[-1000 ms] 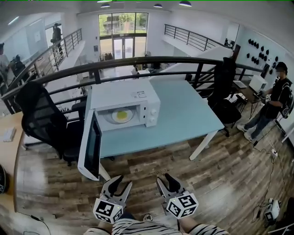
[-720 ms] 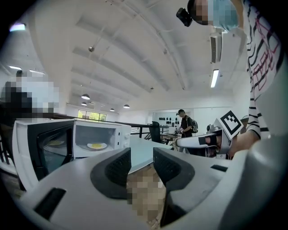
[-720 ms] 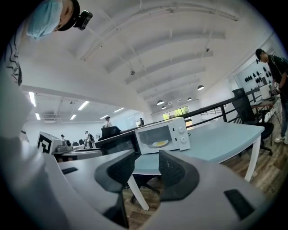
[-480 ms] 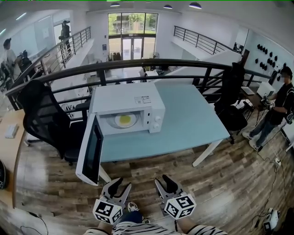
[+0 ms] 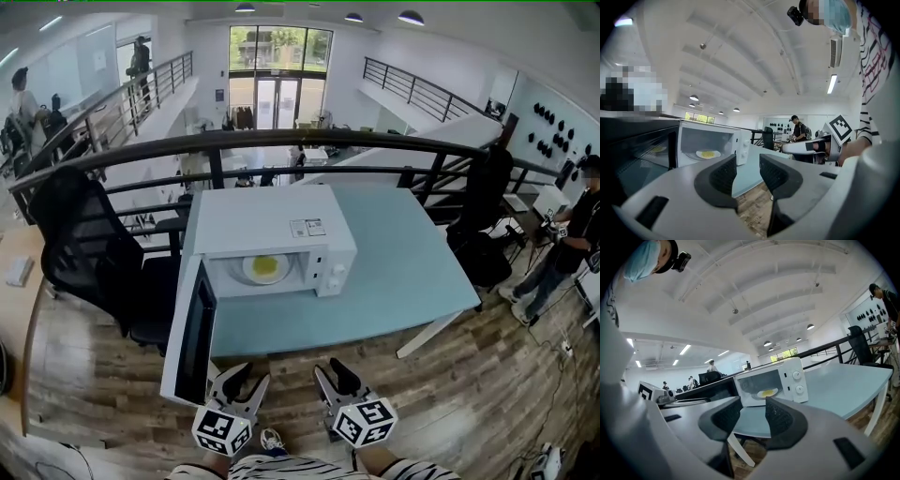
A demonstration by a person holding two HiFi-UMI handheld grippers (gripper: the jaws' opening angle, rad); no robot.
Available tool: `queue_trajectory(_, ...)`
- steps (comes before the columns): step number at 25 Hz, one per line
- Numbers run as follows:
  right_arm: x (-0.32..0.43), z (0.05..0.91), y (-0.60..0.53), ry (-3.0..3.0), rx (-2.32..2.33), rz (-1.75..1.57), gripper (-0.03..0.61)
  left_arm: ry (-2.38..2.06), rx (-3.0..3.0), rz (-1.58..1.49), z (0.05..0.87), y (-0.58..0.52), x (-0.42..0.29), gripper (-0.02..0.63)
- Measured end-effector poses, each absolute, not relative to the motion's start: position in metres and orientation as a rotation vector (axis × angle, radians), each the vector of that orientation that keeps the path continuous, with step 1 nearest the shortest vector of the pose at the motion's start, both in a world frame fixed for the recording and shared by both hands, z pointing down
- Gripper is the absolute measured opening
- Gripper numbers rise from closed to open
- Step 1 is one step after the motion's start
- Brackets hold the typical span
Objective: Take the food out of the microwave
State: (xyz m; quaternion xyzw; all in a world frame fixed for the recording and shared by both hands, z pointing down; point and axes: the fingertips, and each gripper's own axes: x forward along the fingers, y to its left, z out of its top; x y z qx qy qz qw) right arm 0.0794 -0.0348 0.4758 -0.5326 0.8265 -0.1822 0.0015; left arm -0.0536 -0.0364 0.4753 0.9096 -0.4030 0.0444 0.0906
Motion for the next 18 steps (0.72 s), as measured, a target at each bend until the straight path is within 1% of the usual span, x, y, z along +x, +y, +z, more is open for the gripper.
queue_trajectory(12, 0.062, 0.492, -0.113, 2.619, -1.662, -0.594, 0.16, -1.214, 2.65, 0.154, 0.498, -0.093, -0.064, 0.132)
queue_trajectory(18, 0.064, 0.504, -0.162, 2.646, -1.635, -0.597, 0.16, -1.302, 2.577, 0.134, 0.517, -0.131, -0.065, 0.132)
